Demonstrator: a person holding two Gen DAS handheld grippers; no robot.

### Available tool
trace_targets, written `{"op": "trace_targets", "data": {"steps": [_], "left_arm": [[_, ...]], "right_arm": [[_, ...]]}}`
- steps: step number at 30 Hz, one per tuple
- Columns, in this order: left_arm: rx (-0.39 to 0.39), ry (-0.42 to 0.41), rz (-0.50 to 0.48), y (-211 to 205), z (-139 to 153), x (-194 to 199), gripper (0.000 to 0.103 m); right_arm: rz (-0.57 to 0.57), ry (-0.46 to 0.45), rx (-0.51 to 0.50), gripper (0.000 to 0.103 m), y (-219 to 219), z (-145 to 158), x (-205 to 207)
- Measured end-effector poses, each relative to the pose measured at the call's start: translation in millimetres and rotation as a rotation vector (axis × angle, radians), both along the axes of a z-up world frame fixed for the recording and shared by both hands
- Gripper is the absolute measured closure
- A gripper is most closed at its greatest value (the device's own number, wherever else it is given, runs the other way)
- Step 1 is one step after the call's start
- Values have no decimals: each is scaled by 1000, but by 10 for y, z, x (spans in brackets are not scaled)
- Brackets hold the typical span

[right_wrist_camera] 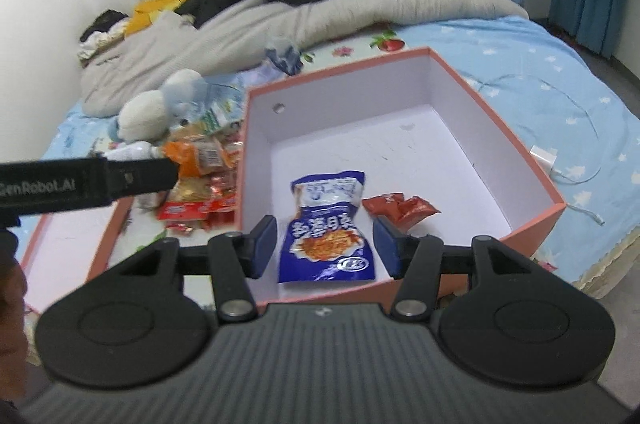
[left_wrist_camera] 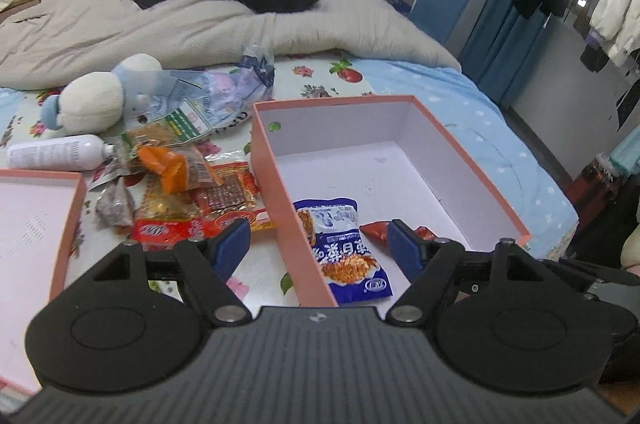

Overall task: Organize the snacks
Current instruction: 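Withdraw both tools from the deep pink box back toward the snack pile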

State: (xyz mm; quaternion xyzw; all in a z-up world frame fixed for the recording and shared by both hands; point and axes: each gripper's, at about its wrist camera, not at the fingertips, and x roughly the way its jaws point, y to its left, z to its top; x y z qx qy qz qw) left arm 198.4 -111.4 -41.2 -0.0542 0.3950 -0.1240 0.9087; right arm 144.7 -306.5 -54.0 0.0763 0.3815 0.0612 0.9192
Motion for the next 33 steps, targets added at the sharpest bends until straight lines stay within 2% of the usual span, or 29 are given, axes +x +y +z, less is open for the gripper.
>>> {"op": "trace_targets", "data": {"steps": [9,19,26,33], "left_arm": [[-15,-63,63,312,120,-737,24],[-16,-73,149,628,-57,-1431,24],[-16,-53,219,883,-217,-1613,24],[-26,-34,247,1008,-340,-1523,24]], "right_arm": [[47,-76,53,47,222,58,-615],[175,-165,64,47,533,-31,-1147],[263,-171,65,48,725,-143,-1268],[269,-197,15,48,821,-253,-1258]]}}
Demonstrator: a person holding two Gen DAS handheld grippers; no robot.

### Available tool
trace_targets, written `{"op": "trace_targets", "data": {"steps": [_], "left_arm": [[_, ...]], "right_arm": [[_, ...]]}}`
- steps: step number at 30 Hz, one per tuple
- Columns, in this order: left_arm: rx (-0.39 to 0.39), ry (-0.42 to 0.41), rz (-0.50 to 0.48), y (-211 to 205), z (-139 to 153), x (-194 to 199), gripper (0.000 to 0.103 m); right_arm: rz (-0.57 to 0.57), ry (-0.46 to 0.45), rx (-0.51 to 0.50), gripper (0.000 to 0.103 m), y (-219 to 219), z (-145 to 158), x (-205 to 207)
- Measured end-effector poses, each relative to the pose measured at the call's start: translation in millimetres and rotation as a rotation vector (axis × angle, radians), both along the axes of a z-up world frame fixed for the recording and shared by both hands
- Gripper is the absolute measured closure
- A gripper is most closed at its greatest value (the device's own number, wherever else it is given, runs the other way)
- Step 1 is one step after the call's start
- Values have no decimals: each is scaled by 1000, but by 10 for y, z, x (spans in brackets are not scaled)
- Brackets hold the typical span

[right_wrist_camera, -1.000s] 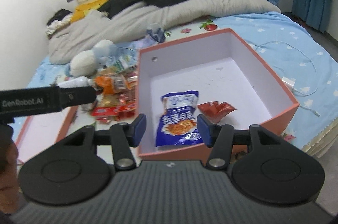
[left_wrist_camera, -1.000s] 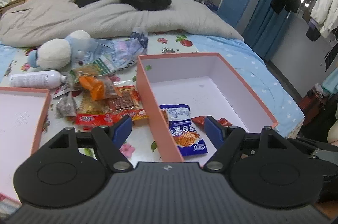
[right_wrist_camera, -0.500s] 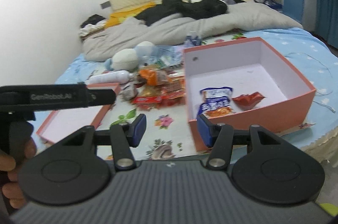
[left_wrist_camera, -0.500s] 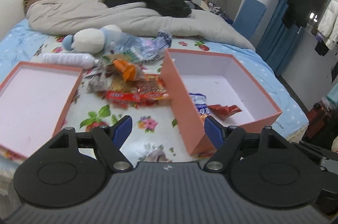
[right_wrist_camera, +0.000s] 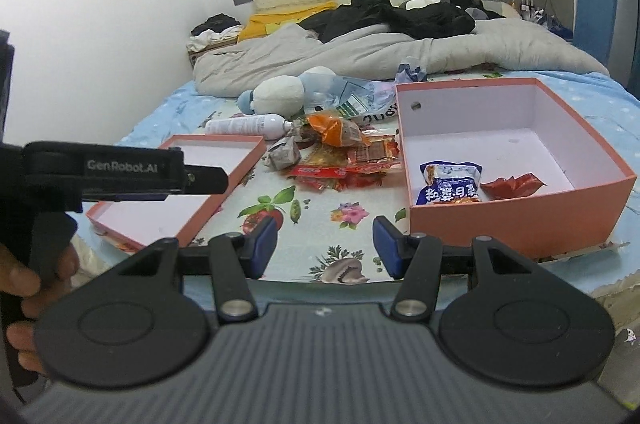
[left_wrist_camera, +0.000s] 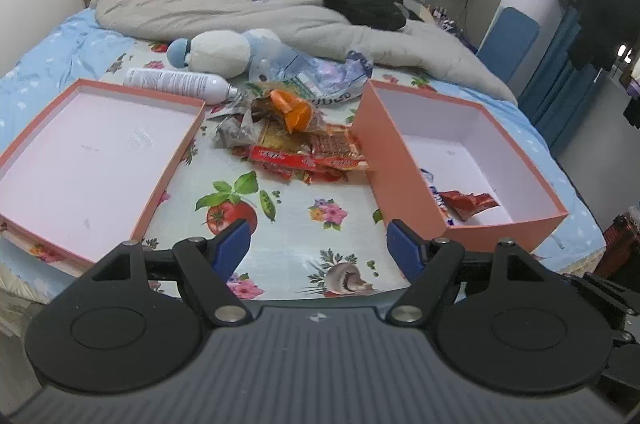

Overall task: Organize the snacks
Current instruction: 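Withdraw both tools from the deep pink box back toward the snack pile, then grasp the clear nut bag with left tool while right tool grasps meat-strip pack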

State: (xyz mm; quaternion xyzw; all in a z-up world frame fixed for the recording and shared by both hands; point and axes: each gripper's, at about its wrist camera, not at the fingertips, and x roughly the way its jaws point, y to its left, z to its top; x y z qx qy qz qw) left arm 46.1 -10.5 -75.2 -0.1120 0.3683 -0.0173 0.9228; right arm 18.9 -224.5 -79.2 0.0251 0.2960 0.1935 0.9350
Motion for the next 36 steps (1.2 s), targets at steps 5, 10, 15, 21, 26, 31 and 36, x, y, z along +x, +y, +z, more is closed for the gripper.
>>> {"op": "trace_targets", "data": {"steps": [5,10,15,21,26,31,36], "left_arm": [[41,36,-17,-23,-140,131,23],[38,63,-10,52,-267,307,23],[43,67,-8,166,-362,501,23],[48,84,12,341,-507,793,22],[55,97,30,467,-623,1013,19],[59,115,40,547,-744,1209,19],[76,122,45,604,-831,1424,19]], "right_arm": [[-9,-18,-34,48,41,-90,88],[-22,-25,-78,48,123,-172,224],[-23,-17,-98,48,213,-266,381],[-4,-21,-139,48,389,-390,593],[6,-27,-168,48,509,-467,788],[31,-35,-214,48,622,-540,950],[49,-28,-277,49,788,-651,1097]]}}
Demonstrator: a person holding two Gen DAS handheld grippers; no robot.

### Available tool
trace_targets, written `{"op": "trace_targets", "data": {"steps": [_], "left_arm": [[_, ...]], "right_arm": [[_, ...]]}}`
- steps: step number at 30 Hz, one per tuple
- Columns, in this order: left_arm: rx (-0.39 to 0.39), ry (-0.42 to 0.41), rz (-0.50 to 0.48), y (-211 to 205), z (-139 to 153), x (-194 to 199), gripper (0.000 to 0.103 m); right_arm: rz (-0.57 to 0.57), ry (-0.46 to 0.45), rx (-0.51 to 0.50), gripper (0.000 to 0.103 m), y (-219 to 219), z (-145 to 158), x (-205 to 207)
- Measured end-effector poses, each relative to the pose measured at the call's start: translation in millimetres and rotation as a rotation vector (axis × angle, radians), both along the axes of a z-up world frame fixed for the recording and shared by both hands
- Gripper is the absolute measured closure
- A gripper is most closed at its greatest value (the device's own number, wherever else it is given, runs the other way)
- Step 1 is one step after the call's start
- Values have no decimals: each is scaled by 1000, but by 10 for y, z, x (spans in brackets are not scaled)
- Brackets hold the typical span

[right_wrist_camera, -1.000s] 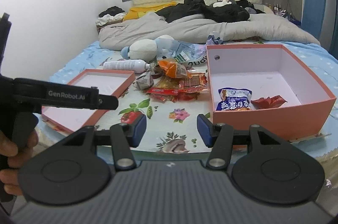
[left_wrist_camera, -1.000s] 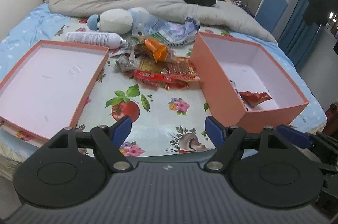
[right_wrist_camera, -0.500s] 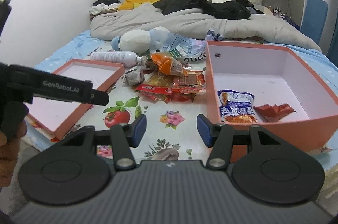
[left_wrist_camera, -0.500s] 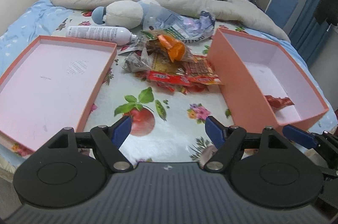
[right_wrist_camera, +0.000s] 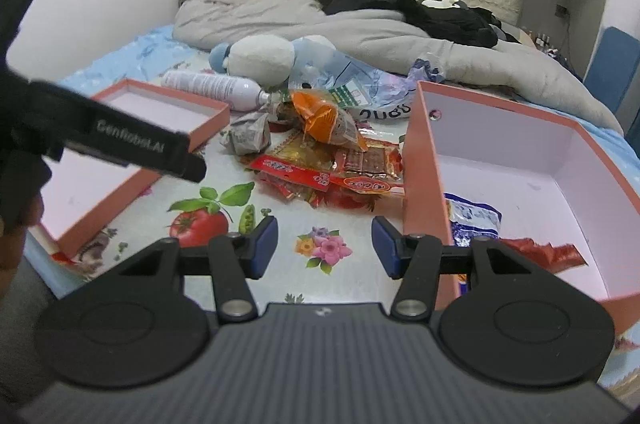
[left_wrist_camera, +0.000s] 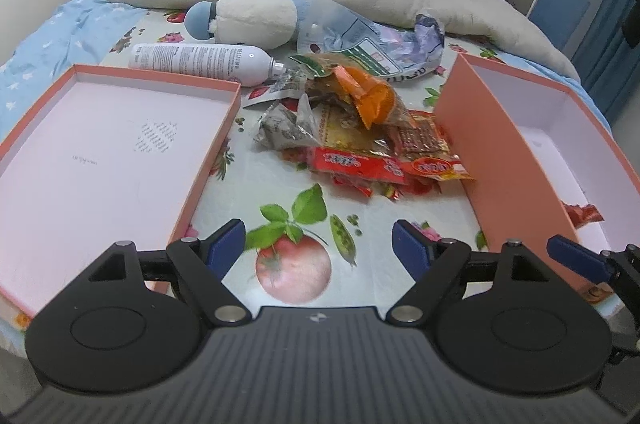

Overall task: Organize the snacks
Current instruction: 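Grasp the clear nut bag with left tool while right tool grasps meat-strip pack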

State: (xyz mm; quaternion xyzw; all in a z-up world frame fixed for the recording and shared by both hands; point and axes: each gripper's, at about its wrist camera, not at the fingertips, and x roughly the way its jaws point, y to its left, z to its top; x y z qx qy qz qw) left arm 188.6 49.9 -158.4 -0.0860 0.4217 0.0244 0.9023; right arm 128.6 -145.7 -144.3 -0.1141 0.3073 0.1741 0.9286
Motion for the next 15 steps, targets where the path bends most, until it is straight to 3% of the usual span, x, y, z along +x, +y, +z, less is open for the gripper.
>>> {"op": "trace_targets", "data": {"steps": [6,15], "left_arm": [[16,0,14,75,-88,293,19],[17,-17,9,257,-268,783,19]], "right_arm": [[-9,5,-101,55,202,-124,165],[-15,11,-264,57,462,-395,525]]}}
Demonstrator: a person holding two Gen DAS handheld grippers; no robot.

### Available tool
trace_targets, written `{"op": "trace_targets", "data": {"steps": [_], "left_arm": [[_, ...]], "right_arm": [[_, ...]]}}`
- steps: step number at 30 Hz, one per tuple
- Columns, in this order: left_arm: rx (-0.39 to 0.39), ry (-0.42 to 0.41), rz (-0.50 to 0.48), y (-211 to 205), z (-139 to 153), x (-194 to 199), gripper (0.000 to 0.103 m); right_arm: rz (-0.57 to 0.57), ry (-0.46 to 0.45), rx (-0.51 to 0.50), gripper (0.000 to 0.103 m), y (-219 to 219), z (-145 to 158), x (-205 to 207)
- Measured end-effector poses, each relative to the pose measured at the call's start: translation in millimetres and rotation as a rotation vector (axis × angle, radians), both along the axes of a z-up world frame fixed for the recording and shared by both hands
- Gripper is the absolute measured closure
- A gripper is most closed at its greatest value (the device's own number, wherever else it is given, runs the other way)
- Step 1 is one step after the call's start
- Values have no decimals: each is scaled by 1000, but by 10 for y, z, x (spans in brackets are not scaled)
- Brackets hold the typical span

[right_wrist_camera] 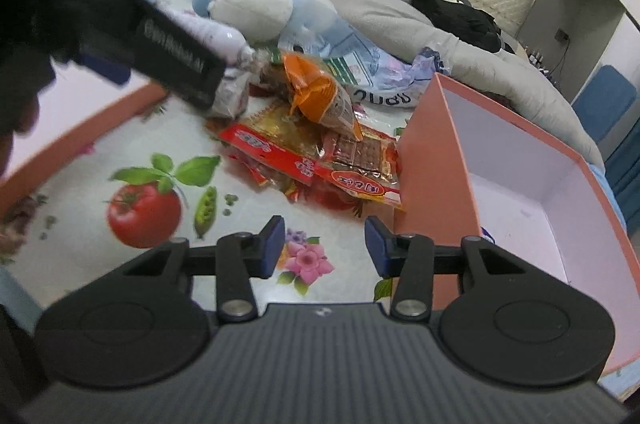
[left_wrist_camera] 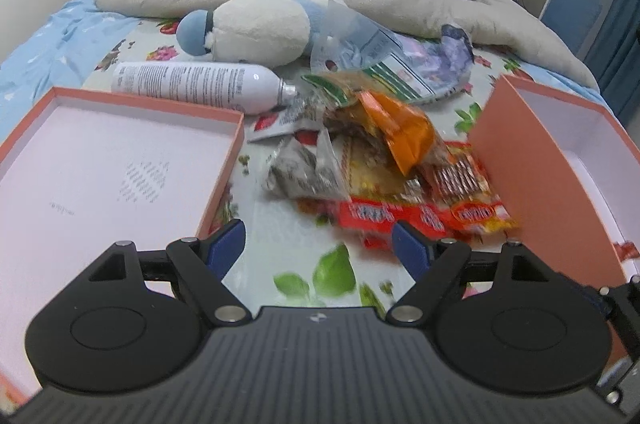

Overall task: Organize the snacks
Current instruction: 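Grasp the clear nut bag with left tool while right tool grasps meat-strip pack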

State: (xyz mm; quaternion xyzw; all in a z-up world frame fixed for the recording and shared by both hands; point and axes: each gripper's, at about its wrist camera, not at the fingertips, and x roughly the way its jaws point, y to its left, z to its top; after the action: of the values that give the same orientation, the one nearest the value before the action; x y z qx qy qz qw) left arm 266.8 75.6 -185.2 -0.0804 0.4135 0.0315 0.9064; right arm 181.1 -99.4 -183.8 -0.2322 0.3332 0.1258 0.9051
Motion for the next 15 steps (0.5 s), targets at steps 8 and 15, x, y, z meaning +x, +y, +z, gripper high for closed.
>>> {"op": "trace_targets", "data": {"steps": [8,15], "left_arm": [[-7,46,-21,182,-254,611,19],[-72,56,-27,253,-404,1018,19]], "right_arm": [[33,8,-166,57,195,-374,476],[81,-21,-288,57,383,-510,786]]}}
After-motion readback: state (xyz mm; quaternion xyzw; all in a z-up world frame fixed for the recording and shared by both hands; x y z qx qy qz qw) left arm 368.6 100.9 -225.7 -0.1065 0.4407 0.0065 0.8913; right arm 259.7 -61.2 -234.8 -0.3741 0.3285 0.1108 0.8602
